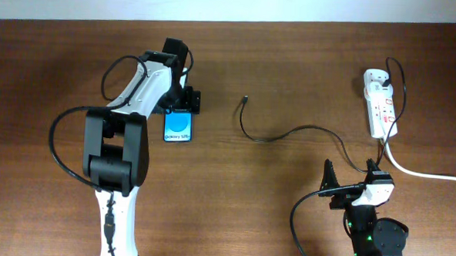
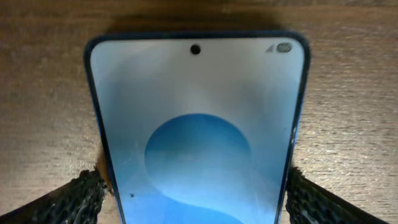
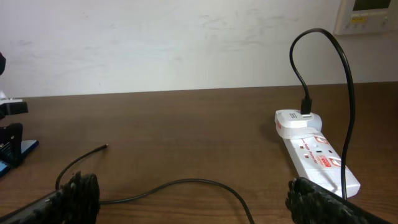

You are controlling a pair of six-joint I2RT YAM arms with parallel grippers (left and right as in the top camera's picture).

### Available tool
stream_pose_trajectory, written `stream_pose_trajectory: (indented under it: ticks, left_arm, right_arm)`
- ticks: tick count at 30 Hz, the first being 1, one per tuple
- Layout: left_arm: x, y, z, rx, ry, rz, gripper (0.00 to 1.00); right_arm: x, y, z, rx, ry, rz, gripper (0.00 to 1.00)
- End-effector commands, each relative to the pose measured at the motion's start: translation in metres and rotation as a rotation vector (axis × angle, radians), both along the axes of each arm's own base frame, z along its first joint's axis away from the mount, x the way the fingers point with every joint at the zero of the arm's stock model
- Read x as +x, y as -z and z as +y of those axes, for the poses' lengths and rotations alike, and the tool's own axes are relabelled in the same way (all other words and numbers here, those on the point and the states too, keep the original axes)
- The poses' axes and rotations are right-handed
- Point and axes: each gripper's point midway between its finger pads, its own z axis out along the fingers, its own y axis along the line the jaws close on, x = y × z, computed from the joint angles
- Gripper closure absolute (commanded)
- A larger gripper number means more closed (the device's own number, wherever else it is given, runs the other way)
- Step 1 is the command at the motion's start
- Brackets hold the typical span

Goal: Plug charger to phone and switch on socket

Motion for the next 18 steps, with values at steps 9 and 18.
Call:
stream_pose_trajectory:
  ticks: [9, 18]
  left_arm:
    - [-0.031, 0.029, -0.005, -0.045, -0.08, 0.138, 0.13]
    - [-0.013, 0.012, -0.008, -0.054, -0.078, 0.089, 0.27]
  right_arm:
    - [0.0, 0.003, 0.001, 0.005, -0.005, 0.005, 0.01]
    - [0.0, 0.003, 0.002, 0.005, -0.005, 0.005, 0.02]
